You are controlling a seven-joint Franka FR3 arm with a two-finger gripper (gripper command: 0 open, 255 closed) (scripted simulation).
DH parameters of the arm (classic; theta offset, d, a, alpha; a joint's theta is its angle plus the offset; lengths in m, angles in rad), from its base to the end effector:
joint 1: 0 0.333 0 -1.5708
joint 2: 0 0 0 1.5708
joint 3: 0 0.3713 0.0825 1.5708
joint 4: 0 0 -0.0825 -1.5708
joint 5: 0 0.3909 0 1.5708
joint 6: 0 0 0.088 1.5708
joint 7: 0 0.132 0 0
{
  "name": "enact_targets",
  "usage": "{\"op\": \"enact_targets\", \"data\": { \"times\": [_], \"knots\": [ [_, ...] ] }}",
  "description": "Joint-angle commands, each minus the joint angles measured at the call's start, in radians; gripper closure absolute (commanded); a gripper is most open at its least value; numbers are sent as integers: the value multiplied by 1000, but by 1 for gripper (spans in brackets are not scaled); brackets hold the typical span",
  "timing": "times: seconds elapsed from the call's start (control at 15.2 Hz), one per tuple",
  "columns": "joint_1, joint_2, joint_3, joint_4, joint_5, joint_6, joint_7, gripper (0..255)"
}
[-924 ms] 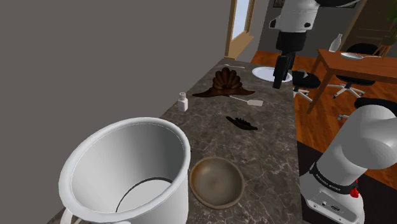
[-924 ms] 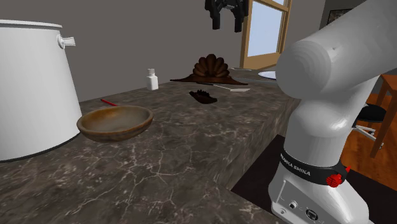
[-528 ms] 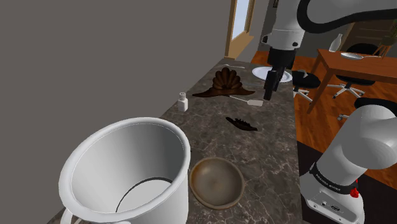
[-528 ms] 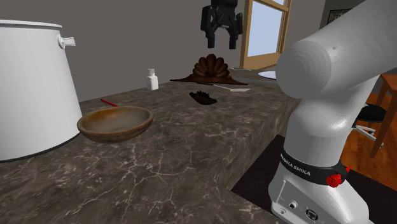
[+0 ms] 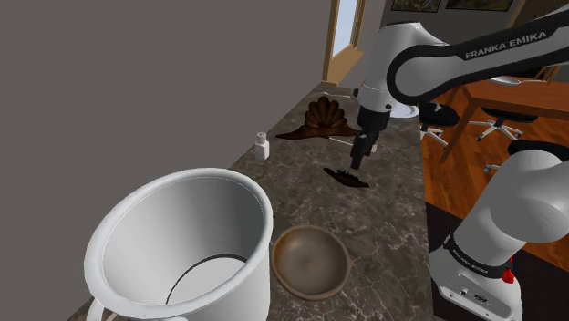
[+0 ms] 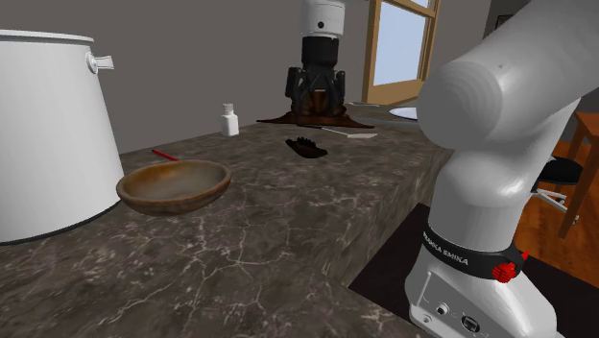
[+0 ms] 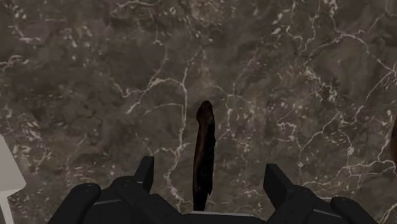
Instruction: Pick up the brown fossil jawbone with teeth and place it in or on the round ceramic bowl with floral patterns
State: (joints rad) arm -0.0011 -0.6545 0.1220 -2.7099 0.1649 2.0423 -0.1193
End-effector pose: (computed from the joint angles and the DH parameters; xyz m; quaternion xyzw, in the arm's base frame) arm 0.3075 0.0500 0.4341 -0.9969 -0.0691 0.0065 0.0361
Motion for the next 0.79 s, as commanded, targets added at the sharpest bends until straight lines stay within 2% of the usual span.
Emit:
{"op": "enact_targets", "data": {
  "times": [0.0, 0.07, 0.59, 0.73],
  "knots": [
    [5, 60, 10, -25, 14, 103, -1, 0],
    [7, 94, 15, -34, 21, 153, -3, 0],
    [16, 183, 29, -90, 39, 300, -8, 0],
    [16, 183, 29, -90, 39, 300, -8, 0]
  ]
}}
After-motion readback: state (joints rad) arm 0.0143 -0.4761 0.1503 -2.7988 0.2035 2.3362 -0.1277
